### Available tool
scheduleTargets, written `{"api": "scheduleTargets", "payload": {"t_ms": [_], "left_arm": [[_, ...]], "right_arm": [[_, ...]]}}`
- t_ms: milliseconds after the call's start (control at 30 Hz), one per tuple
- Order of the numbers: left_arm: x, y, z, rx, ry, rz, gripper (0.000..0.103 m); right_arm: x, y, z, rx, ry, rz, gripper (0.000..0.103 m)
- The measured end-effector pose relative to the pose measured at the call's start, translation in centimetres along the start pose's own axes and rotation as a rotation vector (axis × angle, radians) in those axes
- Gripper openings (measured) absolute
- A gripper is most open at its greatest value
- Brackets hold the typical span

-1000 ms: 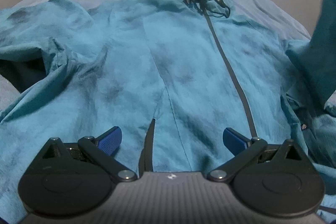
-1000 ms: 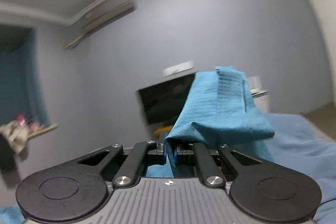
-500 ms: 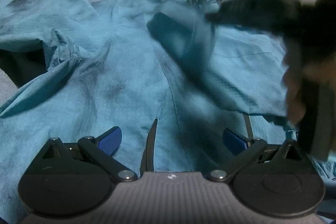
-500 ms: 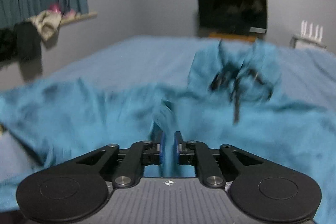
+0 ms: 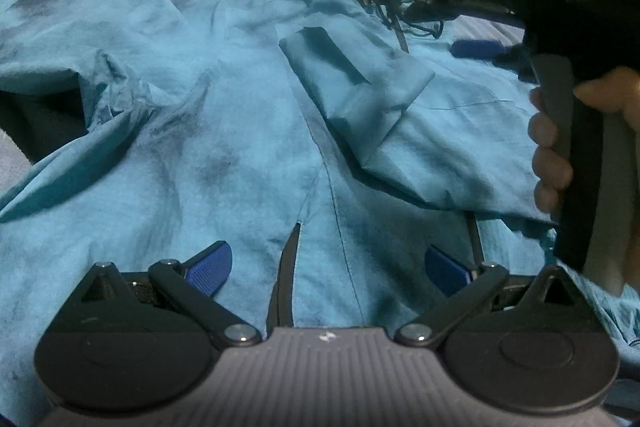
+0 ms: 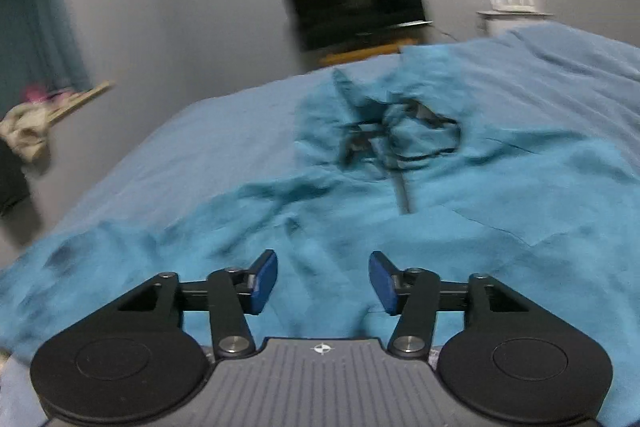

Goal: Fold large clothes

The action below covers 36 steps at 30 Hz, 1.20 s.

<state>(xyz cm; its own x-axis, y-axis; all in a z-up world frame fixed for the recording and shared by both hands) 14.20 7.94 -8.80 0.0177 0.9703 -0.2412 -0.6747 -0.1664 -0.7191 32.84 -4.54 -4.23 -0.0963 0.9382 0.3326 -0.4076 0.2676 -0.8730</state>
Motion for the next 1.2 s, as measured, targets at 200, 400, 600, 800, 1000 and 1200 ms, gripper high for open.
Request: {"api": "scheduleTargets", "payload": {"t_ms": [200, 400, 600, 800, 1000, 1200], "left_arm": [[-0.1, 0.2, -0.4, 0.007, 0.000, -0.017, 0.103], [0.5, -0.1, -0.5, 0.000, -0.002, 0.024, 0.103], [0.4, -0.1, -0.4, -0.005, 0.003, 0.015, 0.103], [0.8, -0.1, -0.1, -0.018, -0.001, 0.028, 0.103], [0.9, -1.1, 1.9, -0.163, -0.088, 0.012, 0.103], [2.1, -3.2, 5.5, -0.379, -0.227, 0.048, 0.103]], "right_arm": [[-4.0, 2.4, -1.8, 0.113, 0.098, -0.157, 0.051], [-2.4, 4.0, -2.0, 0.192, -0.192, -0.312, 0.051], [2.6, 2.2, 0.6, 0.171, -0.468, -0.217, 0.051], [1.9, 1.0, 3.9, 0.112, -0.353, 0.035, 0.065], [-3.5, 0.0, 10.5, -0.034, -0.216, 0.261, 0.103], [-9.2, -1.9, 17.2, -0.186, -0.058, 0.393, 0.103]]}}
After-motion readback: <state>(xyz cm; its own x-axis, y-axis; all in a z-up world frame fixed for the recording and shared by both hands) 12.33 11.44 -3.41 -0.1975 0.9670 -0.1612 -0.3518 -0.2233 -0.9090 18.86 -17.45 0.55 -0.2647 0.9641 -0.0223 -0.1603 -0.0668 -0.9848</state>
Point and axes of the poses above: each gripper's, at about its wrist camera, not at the fingertips, and z roughly against the way its jaws point, x to its left, y to its underside, the point moved 7 cm from there along -z, roughly the way its jaws point, and after that the axes turned 9 degrees about -x, right-handed, at the moved point
